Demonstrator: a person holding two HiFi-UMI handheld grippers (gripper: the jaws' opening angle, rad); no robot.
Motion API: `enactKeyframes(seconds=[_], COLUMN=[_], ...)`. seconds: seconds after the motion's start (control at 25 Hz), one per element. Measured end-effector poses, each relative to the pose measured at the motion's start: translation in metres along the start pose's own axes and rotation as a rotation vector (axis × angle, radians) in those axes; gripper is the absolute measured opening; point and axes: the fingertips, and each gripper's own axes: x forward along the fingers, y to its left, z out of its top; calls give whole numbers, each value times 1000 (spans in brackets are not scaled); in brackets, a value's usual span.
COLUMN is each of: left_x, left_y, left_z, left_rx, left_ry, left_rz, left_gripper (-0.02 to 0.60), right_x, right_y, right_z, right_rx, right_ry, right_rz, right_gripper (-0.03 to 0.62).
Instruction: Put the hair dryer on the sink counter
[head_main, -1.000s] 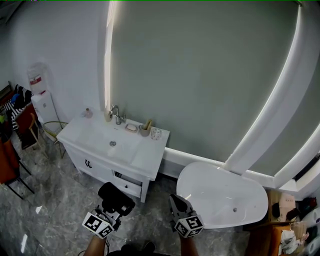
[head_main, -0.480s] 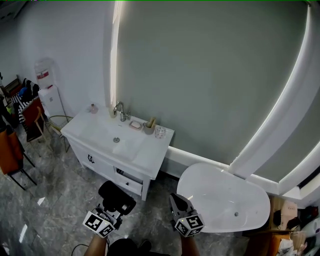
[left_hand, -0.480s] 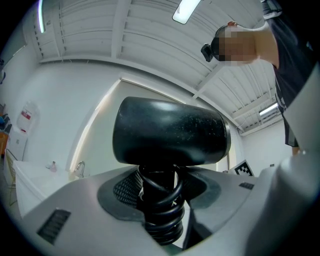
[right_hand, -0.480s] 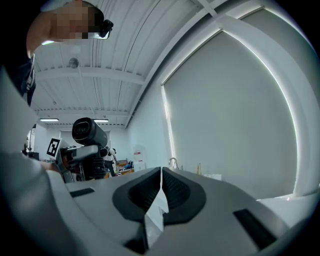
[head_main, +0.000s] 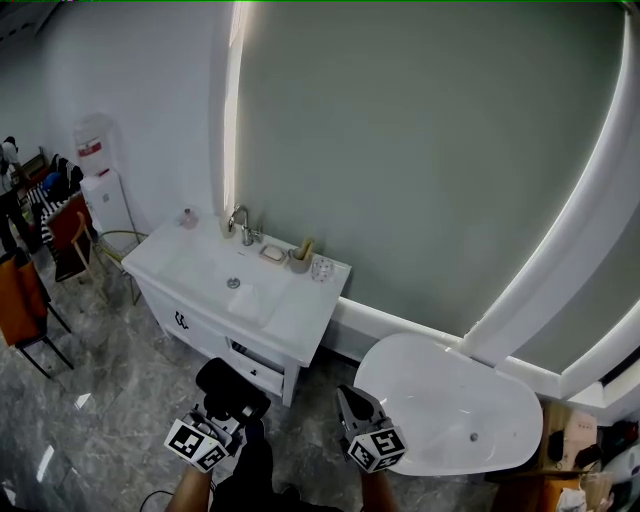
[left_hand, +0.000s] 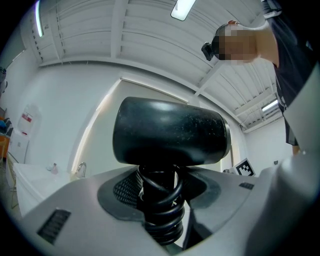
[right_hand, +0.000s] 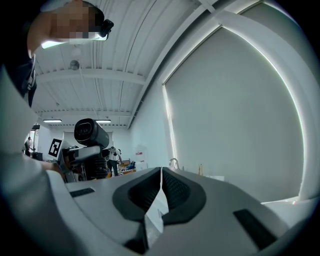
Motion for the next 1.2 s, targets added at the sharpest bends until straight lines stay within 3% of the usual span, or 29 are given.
enactKeyframes(seconds=[0.4,0.8,1.2], left_x=[82,167,252], left_y=[47,135,230], left_z=[-15,-22,-13], left_rx=[-12,-32,-37], left_ry=[0,15,22], left_rz=[-68,-84,-164], left_gripper=[232,230,230], right_x=[57,160,258], right_y=[-61,-117,-161], right_z=[7,12,36], right_rx=[32,27,-1], right_ry=[-31,5,-8], right_rz=[-53,-83,-166], right_gripper=[32,32,32])
